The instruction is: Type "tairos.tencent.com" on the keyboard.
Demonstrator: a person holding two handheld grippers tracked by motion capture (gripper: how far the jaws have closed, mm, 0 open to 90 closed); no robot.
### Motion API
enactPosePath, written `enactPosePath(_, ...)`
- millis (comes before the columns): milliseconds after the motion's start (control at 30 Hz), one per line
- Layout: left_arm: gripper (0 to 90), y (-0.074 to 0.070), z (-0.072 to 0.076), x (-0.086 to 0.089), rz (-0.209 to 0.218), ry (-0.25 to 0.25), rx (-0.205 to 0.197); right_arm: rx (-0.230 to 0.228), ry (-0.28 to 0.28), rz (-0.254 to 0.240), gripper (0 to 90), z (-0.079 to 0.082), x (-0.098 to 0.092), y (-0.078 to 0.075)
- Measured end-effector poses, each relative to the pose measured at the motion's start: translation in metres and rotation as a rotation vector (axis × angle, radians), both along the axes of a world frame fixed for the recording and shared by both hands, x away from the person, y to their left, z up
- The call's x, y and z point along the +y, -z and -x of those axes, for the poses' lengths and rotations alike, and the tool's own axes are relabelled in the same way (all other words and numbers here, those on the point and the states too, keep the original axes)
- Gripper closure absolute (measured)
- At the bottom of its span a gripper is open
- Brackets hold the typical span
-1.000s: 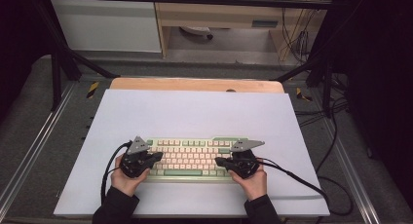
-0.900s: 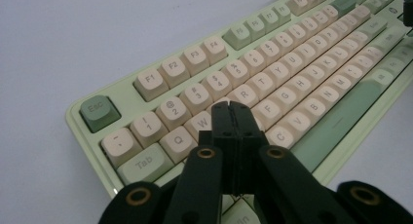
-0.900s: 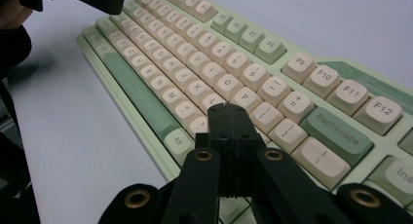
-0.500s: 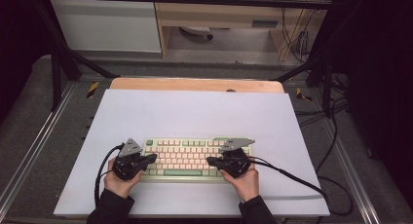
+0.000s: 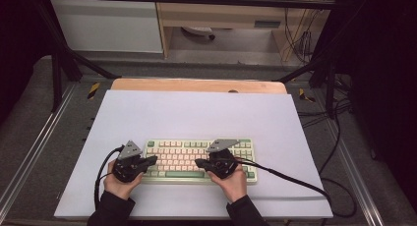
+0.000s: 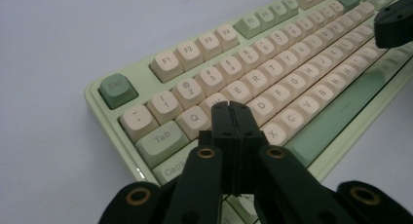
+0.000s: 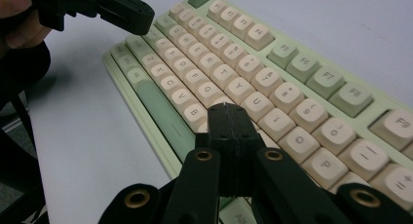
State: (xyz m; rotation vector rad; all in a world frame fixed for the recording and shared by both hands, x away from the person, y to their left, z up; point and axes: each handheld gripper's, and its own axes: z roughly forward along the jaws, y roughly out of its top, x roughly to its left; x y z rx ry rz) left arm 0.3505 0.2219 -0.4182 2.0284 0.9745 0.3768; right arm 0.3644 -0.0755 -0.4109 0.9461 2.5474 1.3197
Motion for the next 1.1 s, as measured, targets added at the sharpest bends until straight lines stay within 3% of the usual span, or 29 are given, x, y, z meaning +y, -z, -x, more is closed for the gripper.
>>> enactPosePath(400, 90.0, 0.000, -0.001, 0.001, 0.002, -0.004, -0.002, 0.019, -0.012, -0.002, 90.0, -0.004, 0.019, 0.015)
enactPosePath(1100, 90.0, 0.000, -0.001, 0.002, 0.004, -0.006, -0.002, 0.012, -0.018, 0.025, 90.0, -0.005, 0.021, 0.022)
